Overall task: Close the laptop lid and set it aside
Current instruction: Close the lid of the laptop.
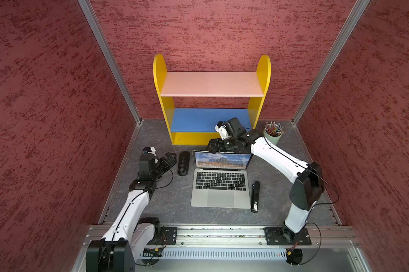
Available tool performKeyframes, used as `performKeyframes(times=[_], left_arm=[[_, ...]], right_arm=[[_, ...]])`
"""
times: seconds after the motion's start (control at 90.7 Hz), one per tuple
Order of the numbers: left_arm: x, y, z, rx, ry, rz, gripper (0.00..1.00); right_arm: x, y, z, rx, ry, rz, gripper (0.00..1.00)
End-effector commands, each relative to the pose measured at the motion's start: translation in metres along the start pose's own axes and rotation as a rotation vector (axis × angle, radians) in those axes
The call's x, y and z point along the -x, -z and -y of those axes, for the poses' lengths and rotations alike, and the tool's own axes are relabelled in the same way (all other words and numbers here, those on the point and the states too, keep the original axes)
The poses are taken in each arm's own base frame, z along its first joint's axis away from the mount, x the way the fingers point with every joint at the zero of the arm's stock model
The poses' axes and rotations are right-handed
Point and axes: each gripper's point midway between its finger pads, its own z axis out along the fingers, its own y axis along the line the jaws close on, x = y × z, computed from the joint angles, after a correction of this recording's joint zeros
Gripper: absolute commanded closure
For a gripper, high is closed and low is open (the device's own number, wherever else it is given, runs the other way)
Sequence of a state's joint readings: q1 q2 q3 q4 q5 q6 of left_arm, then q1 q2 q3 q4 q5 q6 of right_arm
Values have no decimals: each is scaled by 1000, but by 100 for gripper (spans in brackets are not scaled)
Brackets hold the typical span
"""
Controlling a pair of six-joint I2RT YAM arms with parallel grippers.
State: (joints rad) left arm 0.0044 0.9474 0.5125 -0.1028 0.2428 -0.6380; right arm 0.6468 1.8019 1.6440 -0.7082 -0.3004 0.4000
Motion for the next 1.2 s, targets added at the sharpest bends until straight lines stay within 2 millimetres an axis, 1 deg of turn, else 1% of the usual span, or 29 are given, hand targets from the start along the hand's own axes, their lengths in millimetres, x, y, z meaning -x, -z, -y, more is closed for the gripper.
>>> performKeyframes(times=[0.0,0.871,1.19], left_arm=[[10,1,12,-38,-31,25,0],[9,0,12,-41,-28,21,0],[9,-1,12,-42,-29,21,0]], right_arm=[[-26,-2,-3,-14,0,-64,2],[-59,4,-11,17,-10,-92,2],[-72,1,-12,23,-14,-109,1]])
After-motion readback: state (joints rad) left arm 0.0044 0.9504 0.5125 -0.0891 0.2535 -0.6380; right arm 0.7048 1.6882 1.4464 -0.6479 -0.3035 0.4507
